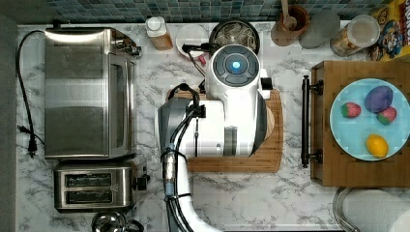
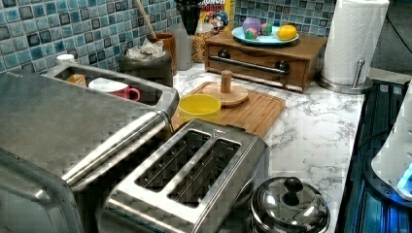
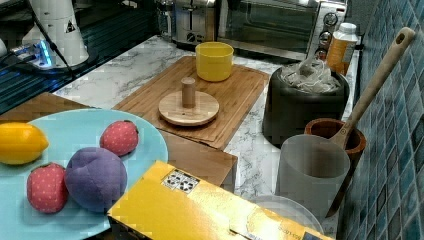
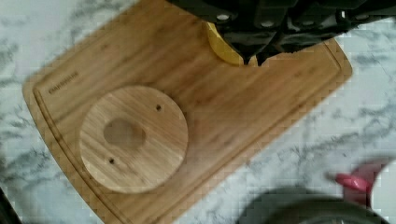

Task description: Get a tea bag.

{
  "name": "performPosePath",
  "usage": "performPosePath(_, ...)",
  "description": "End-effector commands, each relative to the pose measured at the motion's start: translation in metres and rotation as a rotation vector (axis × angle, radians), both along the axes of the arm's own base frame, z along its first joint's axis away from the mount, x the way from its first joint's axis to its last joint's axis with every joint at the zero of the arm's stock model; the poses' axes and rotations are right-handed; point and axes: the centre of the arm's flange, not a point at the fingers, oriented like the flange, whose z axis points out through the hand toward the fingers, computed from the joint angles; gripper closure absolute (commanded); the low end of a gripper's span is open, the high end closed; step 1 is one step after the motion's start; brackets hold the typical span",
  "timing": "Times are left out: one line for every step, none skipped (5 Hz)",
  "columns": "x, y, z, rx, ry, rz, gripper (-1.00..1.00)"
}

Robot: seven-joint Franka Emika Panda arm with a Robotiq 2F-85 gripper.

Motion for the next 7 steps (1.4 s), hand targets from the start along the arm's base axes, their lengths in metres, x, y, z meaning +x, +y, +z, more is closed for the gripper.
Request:
performPosePath(0.038,-0.032,0.033,-0.040,-0.182,-0.045,0.76)
performPosePath(0.049,-0.032,0.039,-0.056,-0.239,-0.041,-1.00)
performPosePath(0.059,-0.035,0.045,-0.078,-0.315,-0.062,-1.00)
performPosePath(0.071,-0.040,0.051,-0.079,-0.333,-0.085,-1.00)
performPosePath(0.085,-0.043,0.060,-0.081,-0.347,-0.101,-1.00)
performPosePath(0.094,-0.046,0.067,-0.082,-0.396,-0.124,-1.00)
performPosePath(0.106,-0.050,0.075,-0.069,-0.418,-0.146,-1.00)
